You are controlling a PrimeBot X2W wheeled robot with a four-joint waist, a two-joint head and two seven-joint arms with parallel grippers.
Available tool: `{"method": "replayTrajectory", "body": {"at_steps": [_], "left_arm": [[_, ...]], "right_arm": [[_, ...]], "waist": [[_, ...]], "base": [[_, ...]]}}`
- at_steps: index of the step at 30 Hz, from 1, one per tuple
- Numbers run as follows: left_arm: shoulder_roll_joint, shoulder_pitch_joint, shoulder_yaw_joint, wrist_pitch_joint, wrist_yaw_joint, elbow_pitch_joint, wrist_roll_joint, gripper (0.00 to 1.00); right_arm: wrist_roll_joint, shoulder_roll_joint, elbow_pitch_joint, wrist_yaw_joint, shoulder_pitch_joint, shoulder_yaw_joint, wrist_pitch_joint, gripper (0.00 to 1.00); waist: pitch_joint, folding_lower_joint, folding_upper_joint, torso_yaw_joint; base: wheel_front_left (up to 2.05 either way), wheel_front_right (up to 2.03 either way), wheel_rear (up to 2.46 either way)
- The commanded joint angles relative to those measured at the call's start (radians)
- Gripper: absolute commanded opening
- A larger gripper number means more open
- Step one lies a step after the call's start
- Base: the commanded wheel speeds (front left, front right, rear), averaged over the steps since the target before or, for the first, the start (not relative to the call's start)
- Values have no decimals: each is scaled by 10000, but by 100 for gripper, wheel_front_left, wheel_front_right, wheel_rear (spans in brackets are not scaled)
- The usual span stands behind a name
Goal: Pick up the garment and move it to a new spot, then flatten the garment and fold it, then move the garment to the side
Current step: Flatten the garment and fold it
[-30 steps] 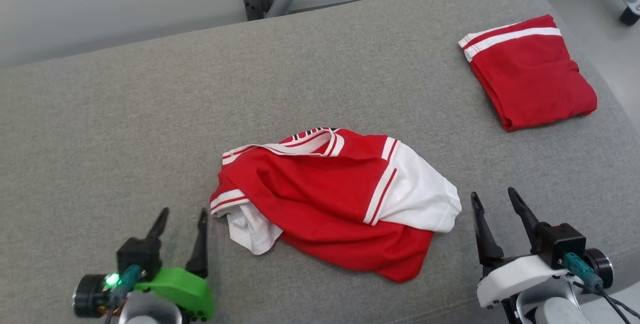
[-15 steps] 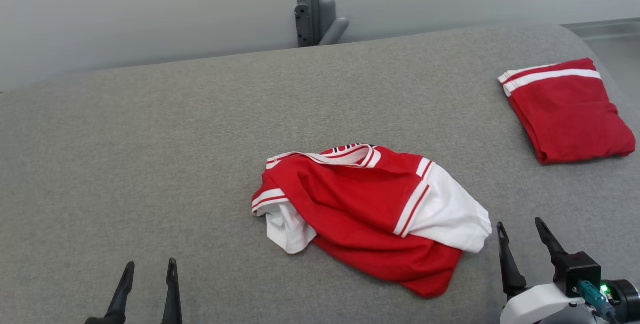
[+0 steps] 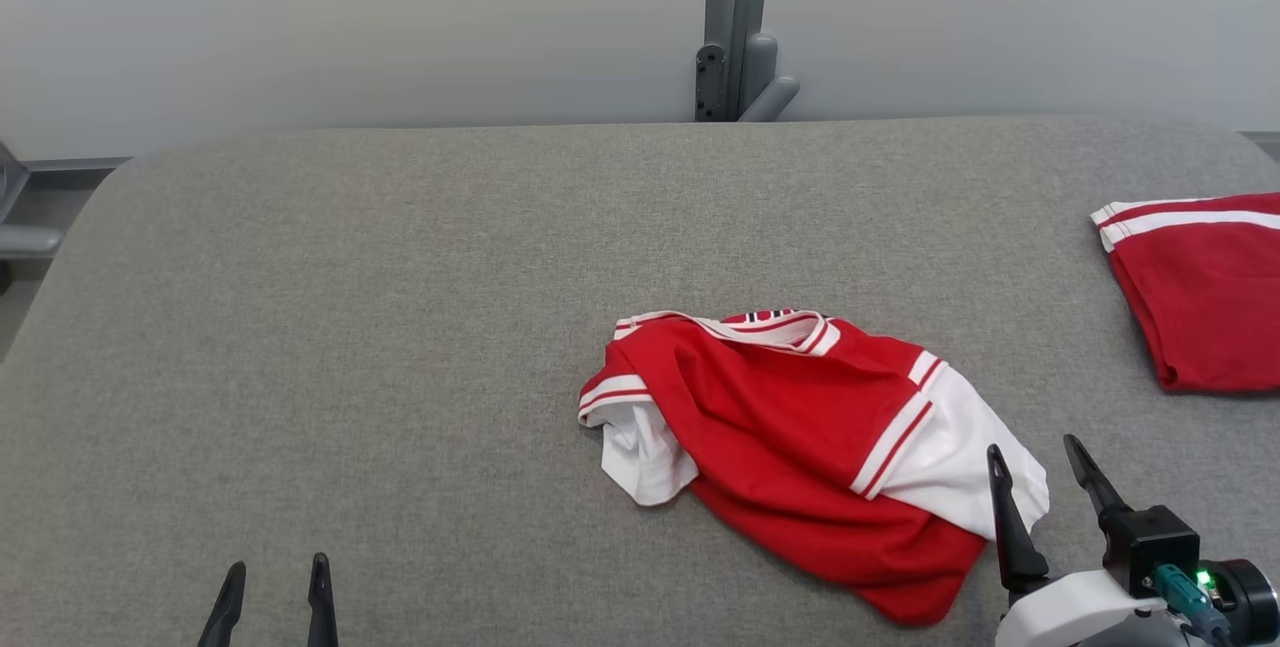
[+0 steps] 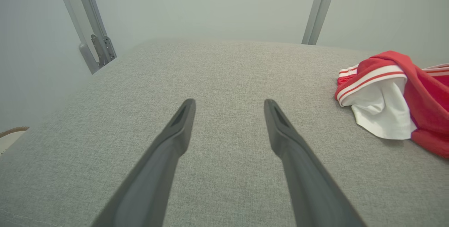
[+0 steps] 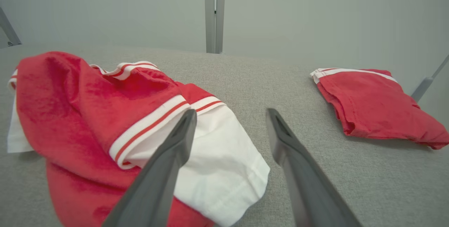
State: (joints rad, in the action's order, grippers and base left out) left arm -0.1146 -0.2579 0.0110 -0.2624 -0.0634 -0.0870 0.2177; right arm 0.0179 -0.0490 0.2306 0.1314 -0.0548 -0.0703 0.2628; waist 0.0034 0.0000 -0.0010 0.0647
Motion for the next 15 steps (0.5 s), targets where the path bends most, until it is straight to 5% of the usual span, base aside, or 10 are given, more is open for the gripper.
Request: {"method": "replayTrajectory", "body": {"at_steps": [1, 15], "left_arm": [[61, -117, 134, -29, -161, -6, -118, 100], [490, 368, 450, -30, -599, -101, -423, 100]], "right_arm": [[4, -30, -38, -17, -99, 30, 28, 100], [238, -30, -171, -17, 178, 413, 28, 100]], "waist": [[-45, 0, 10, 22], [-73, 0, 10, -490]], "base": [[0, 0, 0], [0, 0, 0]]}}
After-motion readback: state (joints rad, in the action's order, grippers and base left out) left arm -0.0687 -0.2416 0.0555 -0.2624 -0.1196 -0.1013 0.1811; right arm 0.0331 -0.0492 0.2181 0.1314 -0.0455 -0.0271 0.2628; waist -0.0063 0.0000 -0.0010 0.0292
